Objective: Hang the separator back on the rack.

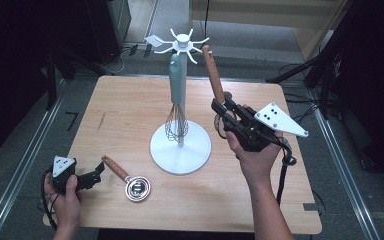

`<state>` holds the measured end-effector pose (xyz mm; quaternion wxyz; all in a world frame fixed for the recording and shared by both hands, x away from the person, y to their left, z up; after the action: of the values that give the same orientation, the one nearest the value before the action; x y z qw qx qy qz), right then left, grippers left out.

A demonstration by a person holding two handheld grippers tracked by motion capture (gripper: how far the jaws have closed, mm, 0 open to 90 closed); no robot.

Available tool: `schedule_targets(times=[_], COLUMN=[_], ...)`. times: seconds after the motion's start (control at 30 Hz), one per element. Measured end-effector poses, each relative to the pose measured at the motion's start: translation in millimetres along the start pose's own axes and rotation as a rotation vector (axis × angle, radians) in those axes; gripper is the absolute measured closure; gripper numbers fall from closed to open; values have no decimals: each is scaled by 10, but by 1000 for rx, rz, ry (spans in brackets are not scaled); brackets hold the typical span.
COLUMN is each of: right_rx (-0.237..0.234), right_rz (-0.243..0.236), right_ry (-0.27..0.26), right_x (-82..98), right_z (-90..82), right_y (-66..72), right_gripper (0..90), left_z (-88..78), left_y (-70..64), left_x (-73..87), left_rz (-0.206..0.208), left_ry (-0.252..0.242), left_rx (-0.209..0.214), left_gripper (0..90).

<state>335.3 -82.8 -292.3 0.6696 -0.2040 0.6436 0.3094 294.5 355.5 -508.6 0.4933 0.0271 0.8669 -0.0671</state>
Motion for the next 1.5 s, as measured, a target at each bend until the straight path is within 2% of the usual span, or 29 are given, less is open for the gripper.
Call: schedule_targets(times=[0.3, 0.7, 0.87, 1.0, 1.13, 1.2, 1.37, 1.5], right_rx=[-29, -39, -35, -28, -20, -14, -19, -13], right_rz=[14, 18, 7, 20, 9, -1, -14, -29], right_ry=[26, 57, 63, 62, 63, 63, 76, 79], right_x=[74, 74, 82, 75, 62, 55, 14, -46], right_z=[41, 98, 124, 130, 129, 127, 115, 137], right_y=[-21, -19, -26, -25, -10, -10, 15, 48], right_gripper=[718, 716, 714, 635, 636, 675, 879, 900], left_z=[0, 0, 0, 0, -1, -1, -2, -2], left_y=[0, 0, 0, 0, 0, 0, -1, -2], left_x=[0, 0, 0, 0, 0, 0, 0, 0], left_rz=[0, 0, 0, 0, 0, 0, 2, 2], left_ry=[0, -1, 0, 0, 0, 0, 1, 0], left_rx=[1, 0, 1, 1, 0, 0, 0, 0], left_gripper=[0, 0, 0, 0, 0, 0, 0, 0])
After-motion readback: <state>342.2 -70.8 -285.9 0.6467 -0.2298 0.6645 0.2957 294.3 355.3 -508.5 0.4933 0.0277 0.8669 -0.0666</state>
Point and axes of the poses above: each handheld gripper's, and its own axes: z roughly forward along the jaws, x roughly out of its underside, y roughly to its left, the point moved 5 cm from there along z, roughly forward along the jaws, and after that the axes turned 1 degree about -y, right-handed, at the moved point
